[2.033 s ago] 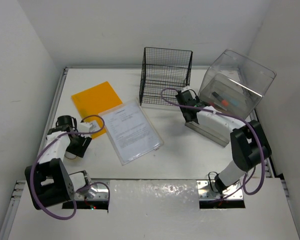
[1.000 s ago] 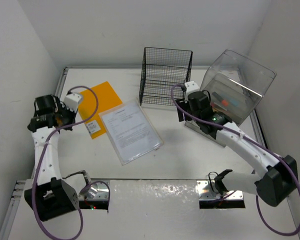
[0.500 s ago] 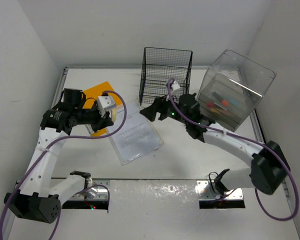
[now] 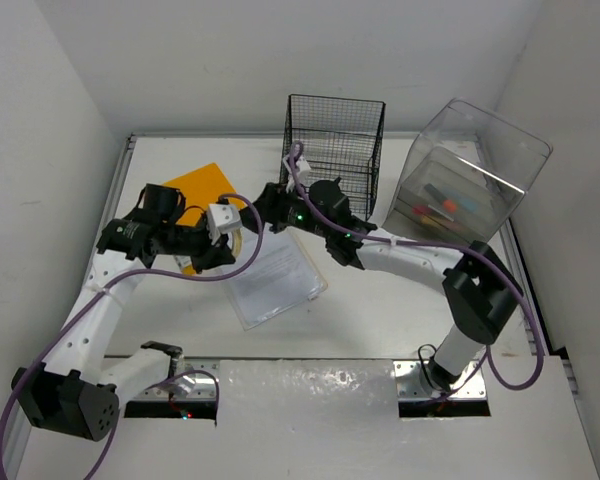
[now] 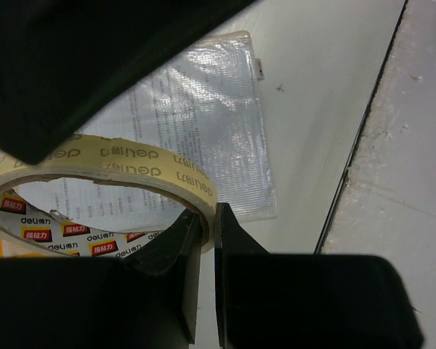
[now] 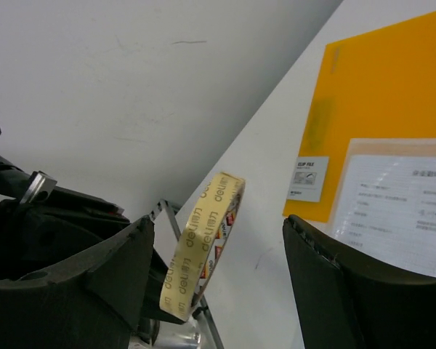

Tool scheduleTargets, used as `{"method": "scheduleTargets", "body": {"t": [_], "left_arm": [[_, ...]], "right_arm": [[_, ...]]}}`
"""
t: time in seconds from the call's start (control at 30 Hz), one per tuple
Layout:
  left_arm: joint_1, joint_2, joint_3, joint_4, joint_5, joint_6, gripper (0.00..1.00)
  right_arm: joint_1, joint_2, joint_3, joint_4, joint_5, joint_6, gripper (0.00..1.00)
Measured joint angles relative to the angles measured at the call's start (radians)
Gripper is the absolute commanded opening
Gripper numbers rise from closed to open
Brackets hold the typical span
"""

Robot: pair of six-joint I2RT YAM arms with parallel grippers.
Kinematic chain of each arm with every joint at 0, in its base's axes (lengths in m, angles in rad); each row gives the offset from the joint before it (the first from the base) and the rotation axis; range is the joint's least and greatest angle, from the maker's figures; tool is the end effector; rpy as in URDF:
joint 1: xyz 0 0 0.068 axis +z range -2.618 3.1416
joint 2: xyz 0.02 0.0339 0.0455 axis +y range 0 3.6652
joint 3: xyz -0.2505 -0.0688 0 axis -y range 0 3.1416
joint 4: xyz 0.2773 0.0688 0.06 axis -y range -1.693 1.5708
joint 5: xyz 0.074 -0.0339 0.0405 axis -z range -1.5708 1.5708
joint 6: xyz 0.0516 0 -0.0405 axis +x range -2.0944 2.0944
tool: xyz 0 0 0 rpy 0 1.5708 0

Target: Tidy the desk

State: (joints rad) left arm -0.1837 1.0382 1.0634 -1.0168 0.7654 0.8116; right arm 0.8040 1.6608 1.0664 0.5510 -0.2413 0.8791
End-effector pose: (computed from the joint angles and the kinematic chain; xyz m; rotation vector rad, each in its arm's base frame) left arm 0.2190 -0.0770 0.3032 1.3340 1.8804 -0.6658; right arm 0.2894 0.3181 0.2520 -0.1428 1.8268 1.4466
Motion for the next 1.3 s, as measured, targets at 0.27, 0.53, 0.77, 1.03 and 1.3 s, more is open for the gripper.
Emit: {"method": "scheduleTargets", "body": {"t": [0.27, 0.53, 0.77, 1.03, 1.3], "left_arm": [[0.0, 0.002, -0.001, 0.033, -0.021, -0.005, 0.0], [0.0, 0.002, -0.019, 0.044, -0.067, -0.014, 0.0], [-0.007, 0.002, -0.03, 0.091, -0.126, -0.054, 0.84], [-0.007, -0.005, -0.013, 0.114, -0.187, -0.177, 1.0], [-0.007, -0.001, -0.014, 0.251, -0.362, -0.35, 1.0]], "right_arm": [[0.049, 0.107, 0.058, -0.002, -0.007, 0.028, 0.69], [0.069, 0.143, 0.089, 0.041, -0.047, 0.079, 0.01], [0.065, 0.147, 0.079, 0.038, -0.046, 0.069, 0.0], [-0.019, 0.002, -0.124, -0.152, 0.08, -0.091, 0.0], [-0.067, -0.247, -0.08, -0.569, 0.489, -0.519, 0.0]]}}
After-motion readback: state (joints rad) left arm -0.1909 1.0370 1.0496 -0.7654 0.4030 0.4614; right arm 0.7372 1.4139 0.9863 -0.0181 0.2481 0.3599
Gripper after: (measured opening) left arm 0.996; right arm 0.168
